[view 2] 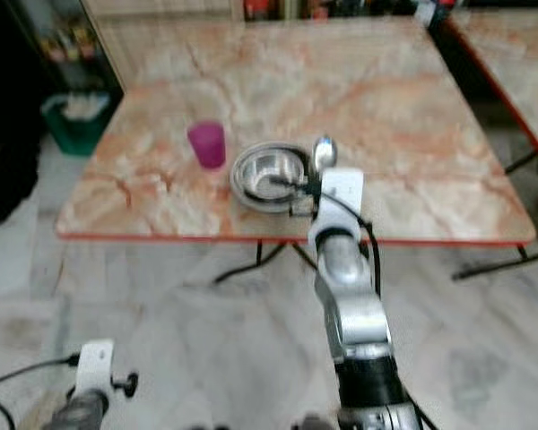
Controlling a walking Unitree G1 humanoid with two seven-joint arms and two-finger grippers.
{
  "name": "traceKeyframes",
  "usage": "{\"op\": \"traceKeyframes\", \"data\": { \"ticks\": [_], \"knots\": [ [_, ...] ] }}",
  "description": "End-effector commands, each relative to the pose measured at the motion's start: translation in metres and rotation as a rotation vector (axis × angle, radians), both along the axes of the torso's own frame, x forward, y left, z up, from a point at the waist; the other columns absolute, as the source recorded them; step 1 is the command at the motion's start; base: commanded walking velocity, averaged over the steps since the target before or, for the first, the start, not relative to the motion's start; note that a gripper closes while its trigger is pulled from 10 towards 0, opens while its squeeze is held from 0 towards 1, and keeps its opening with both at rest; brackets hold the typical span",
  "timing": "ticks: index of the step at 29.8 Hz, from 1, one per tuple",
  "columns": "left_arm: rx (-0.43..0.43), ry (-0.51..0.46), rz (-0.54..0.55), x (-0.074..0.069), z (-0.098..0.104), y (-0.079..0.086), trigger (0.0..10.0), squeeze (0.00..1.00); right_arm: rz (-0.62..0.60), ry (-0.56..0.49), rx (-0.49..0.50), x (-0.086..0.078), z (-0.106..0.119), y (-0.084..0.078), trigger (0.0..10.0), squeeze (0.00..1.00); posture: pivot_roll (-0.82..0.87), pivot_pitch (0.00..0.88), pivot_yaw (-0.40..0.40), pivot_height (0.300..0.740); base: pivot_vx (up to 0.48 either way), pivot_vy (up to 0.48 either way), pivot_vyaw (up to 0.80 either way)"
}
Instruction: Setting the table
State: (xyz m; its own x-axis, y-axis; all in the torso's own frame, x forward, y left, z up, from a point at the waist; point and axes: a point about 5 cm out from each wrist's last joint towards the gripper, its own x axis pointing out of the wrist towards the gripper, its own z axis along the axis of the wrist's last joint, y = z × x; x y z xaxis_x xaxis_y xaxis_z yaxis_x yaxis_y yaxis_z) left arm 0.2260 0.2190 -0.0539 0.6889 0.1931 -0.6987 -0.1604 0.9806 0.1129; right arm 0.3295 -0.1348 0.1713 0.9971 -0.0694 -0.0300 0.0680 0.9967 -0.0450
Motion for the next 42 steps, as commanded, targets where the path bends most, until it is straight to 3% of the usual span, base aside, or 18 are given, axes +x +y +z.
{"op": "traceKeyframes", "data": {
  "ticks": [1,20,29,32,42],
  "knots": [
    [-0.001,0.026,0.007,-0.008,-0.005,0.0,10.0,0.0,-0.007,-0.008,0.004,-0.001,0.002,-0.001,10.0,0.0,-0.13,0.166,0.07,0.74,0.315,0.0,0.0],
    [-0.003,0.026,0.006,-0.008,-0.005,0.0,10.0,0.0,-0.016,0.002,0.003,-0.002,0.001,-0.001,10.0,0.0,-0.13,0.17,0.071,0.74,0.244,0.0,-0.1],
    [-0.012,0.044,0.003,-0.011,-0.007,0.0,10.0,0.0,-0.062,0.032,-0.014,-0.002,-0.006,-0.019,10.0,0.0,-0.12,0.173,0.07,0.74,0.0,0.0,0.0],
    [-0.014,0.046,0.005,-0.012,-0.008,0.0,10.0,0.0,-0.078,0.042,-0.042,0.002,-0.004,-0.03,10.0,0.0,-0.13,0.174,0.069,0.74,0.0,0.0,0.0],
    [-0.02,0.05,0.004,-0.013,-0.008,0.001,10.0,0.0,-0.077,0.13,-0.023,0.015,-0.01,-0.047,10.0,0.0,-0.12,0.175,0.072,0.74,0.0,0.0,0.0]
  ]
}}
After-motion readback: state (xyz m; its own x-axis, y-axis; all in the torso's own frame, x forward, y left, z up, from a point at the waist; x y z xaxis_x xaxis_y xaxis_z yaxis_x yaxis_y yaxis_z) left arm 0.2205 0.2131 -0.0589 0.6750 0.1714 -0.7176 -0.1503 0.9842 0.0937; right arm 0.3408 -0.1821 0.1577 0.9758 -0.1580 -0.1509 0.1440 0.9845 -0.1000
